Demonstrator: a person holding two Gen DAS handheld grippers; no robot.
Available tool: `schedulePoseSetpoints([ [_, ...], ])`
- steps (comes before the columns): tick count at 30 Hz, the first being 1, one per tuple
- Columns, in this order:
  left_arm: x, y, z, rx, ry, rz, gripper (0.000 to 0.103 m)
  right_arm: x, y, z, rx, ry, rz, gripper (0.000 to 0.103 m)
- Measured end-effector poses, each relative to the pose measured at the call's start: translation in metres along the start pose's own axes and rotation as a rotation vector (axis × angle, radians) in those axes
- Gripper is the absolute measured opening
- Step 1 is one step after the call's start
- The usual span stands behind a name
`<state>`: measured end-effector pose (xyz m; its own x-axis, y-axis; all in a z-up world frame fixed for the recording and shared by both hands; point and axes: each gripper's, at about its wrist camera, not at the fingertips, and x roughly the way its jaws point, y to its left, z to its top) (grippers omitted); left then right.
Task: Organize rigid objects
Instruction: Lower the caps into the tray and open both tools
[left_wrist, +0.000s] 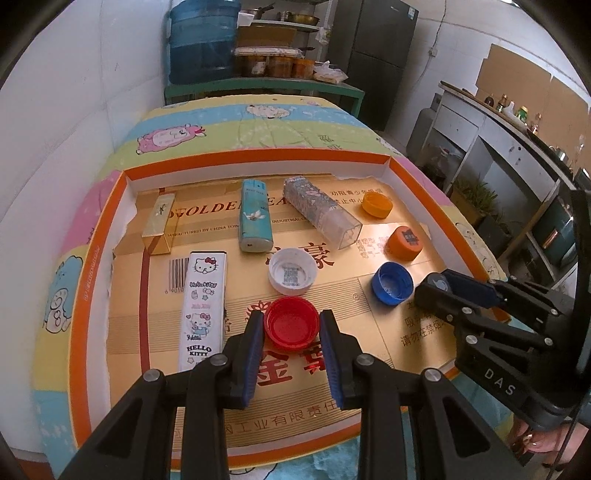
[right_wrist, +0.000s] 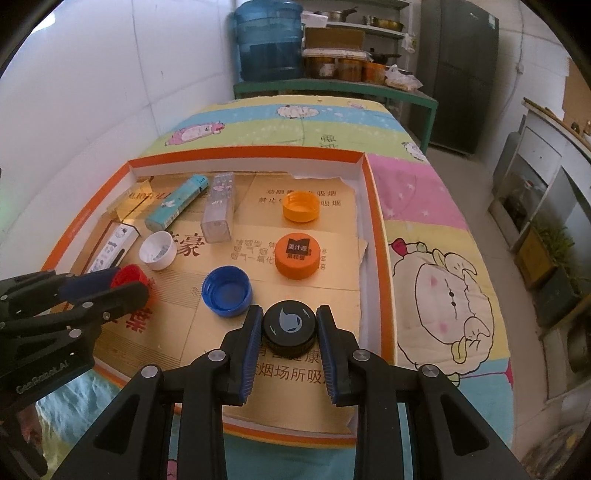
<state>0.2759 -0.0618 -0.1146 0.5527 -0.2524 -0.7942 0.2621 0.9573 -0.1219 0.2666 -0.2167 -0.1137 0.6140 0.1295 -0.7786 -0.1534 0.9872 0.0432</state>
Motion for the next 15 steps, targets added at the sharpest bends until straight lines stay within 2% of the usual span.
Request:
schedulePoseSetpoints([
  [12,-0.0004,0.0002,-0.0013,0.01,-0.008,-0.004,0.032,0.0023,0.0018,-0.0012,-0.014,0.0,-0.012,0.03],
  [15,0.0003,0.0013,-0.0009,0.009,-0.011,-0.002,0.043,0.0016,0.002,-0.0016,-0.015,-0.002,-0.013,0.031],
])
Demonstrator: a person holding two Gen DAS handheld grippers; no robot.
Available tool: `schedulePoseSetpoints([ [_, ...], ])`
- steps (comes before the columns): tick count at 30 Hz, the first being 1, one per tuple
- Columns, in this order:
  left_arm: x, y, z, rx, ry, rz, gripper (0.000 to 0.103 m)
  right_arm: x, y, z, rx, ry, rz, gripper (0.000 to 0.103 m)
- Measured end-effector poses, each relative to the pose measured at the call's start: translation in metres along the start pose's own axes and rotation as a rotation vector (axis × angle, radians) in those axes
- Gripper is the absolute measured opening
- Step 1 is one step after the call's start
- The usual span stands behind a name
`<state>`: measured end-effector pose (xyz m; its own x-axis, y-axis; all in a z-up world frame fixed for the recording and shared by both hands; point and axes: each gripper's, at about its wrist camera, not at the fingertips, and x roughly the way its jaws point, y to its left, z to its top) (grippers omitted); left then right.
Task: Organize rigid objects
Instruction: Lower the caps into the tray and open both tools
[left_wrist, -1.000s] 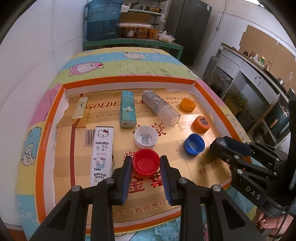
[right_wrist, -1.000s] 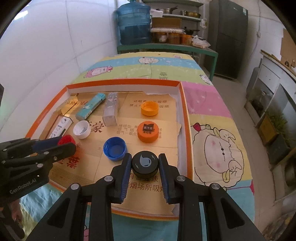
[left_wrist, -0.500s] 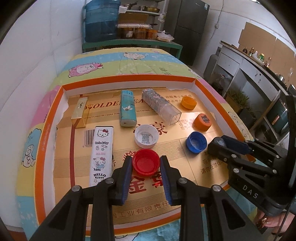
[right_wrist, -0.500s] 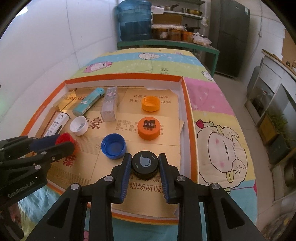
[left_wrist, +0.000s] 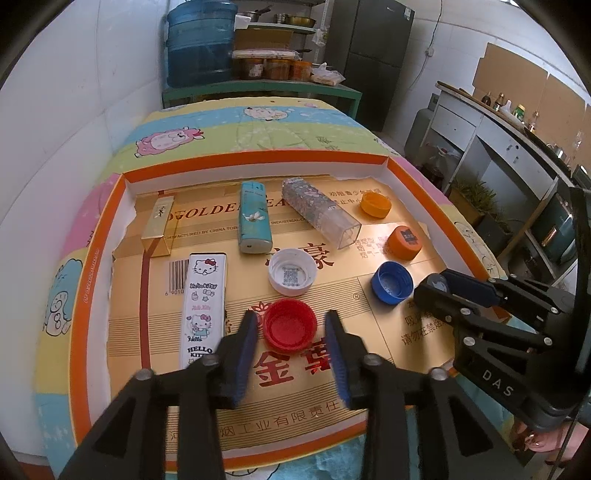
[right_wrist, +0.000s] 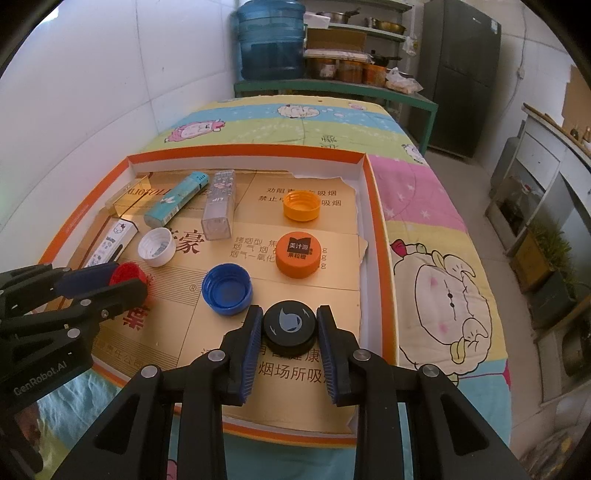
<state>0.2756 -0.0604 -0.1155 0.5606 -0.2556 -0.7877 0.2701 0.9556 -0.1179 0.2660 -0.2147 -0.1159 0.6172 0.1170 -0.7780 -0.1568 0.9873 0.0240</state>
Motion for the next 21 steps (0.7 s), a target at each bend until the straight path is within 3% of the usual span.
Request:
schedulePoseSetpoints([
  [21,-0.018,-0.001,-0.001,-0.005,-0.035,0.004,0.045,-0.022,0.0,0.002,0.003,-0.038,-0.01,0.036],
])
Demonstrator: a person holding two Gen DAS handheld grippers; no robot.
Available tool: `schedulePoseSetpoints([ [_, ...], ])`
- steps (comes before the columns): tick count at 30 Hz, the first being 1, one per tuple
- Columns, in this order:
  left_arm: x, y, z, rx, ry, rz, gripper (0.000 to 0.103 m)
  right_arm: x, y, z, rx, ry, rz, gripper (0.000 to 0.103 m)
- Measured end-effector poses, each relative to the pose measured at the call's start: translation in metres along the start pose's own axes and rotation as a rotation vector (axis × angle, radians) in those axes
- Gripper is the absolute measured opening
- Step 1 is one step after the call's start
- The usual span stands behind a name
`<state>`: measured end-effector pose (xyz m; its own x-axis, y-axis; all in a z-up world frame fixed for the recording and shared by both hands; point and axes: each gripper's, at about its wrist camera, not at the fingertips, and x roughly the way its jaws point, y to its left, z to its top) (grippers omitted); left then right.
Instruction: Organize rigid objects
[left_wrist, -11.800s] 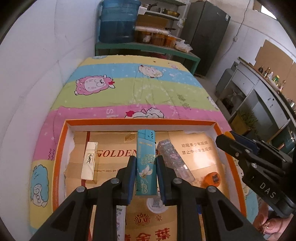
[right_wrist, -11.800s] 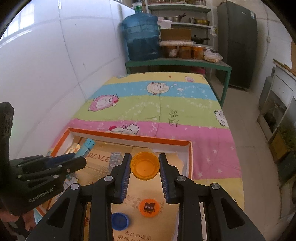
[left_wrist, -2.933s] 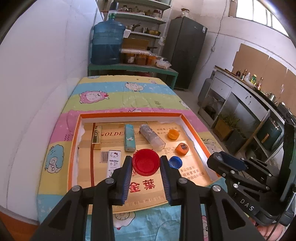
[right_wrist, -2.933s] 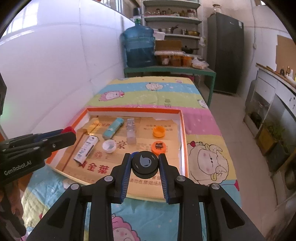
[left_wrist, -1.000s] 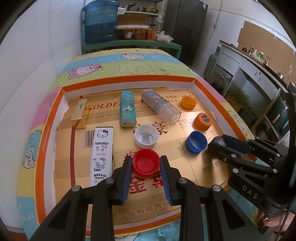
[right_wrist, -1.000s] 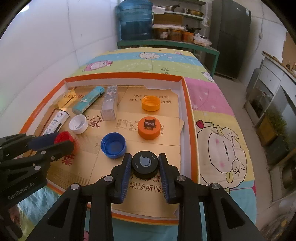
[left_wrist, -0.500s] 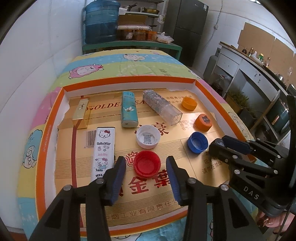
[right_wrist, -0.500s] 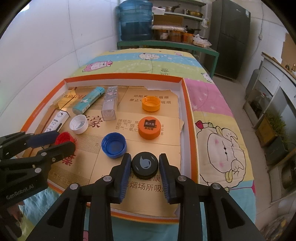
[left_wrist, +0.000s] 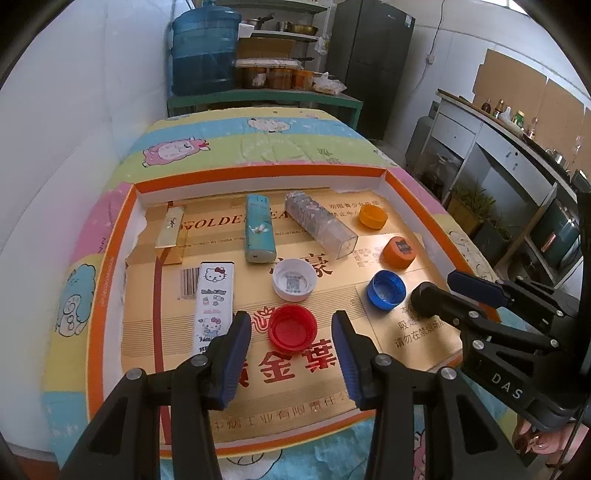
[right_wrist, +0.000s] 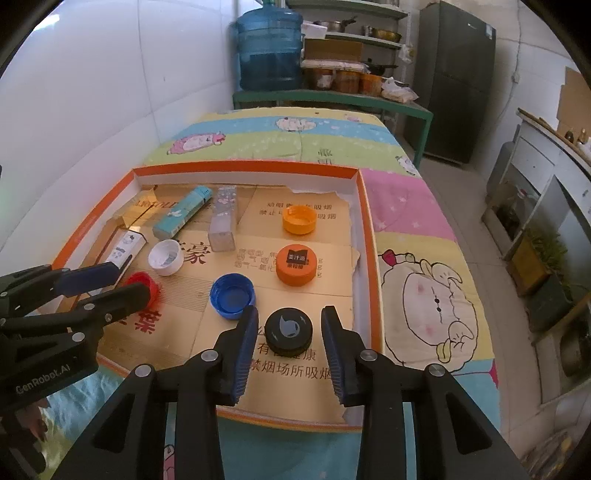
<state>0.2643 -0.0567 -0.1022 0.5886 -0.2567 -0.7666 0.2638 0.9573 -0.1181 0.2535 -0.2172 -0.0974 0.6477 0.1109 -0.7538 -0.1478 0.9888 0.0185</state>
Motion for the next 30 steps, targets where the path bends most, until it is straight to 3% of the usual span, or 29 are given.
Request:
schedulePoseSetpoints([
  [30,-0.078,-0.002,-0.023,-0.03,-0.088,0.027,0.045,-0.069,0.03,-0.017,-0.004,-0.072,0.001,0.036],
])
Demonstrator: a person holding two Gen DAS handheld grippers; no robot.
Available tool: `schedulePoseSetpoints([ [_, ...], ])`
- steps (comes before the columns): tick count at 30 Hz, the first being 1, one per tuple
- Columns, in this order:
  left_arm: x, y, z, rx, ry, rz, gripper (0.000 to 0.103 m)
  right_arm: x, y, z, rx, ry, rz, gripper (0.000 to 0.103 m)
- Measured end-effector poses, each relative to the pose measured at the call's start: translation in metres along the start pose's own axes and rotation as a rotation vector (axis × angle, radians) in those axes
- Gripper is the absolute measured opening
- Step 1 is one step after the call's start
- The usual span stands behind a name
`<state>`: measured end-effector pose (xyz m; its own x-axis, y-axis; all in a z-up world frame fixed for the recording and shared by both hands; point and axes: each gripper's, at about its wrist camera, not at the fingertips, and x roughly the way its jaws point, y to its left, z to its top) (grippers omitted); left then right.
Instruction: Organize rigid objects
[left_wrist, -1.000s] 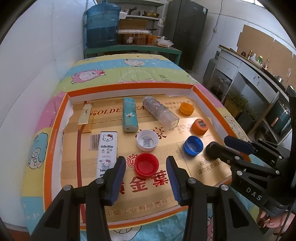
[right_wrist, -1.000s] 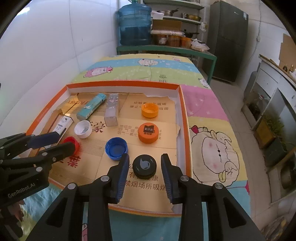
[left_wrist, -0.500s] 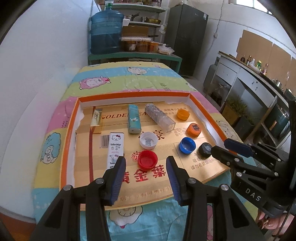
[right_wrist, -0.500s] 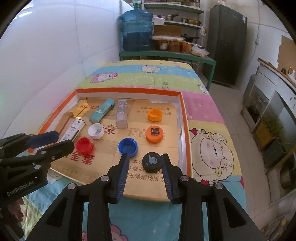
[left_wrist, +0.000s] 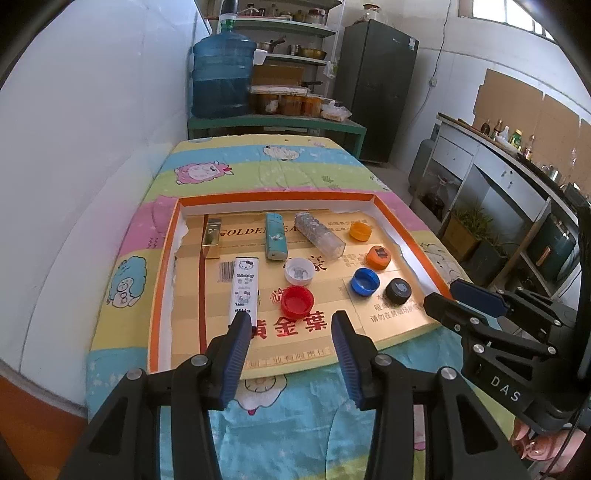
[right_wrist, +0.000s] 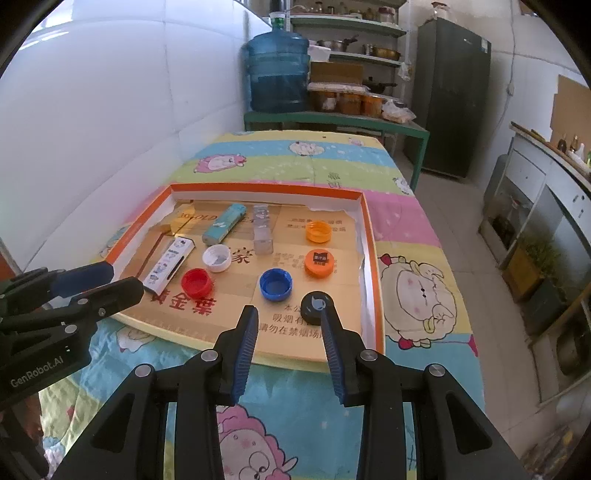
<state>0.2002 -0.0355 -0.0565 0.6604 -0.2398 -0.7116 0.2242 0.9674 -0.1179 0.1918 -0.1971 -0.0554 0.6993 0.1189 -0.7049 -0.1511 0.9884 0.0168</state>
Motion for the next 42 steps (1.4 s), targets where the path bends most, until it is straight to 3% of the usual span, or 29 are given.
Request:
schedulePoseSetpoints([
  [25,-0.065,-0.005,-0.029,-0.016,-0.073,0.013,0.045,-0.067,0.025,-0.021,-0.005,-0.073,-0.007,0.036],
  [42,-0.109,-0.008,-0.057,-0.089,-0.139,0.106,0.045,-0.105,0.039,-0.045,0.028,-0.102,-0.007,0.036],
])
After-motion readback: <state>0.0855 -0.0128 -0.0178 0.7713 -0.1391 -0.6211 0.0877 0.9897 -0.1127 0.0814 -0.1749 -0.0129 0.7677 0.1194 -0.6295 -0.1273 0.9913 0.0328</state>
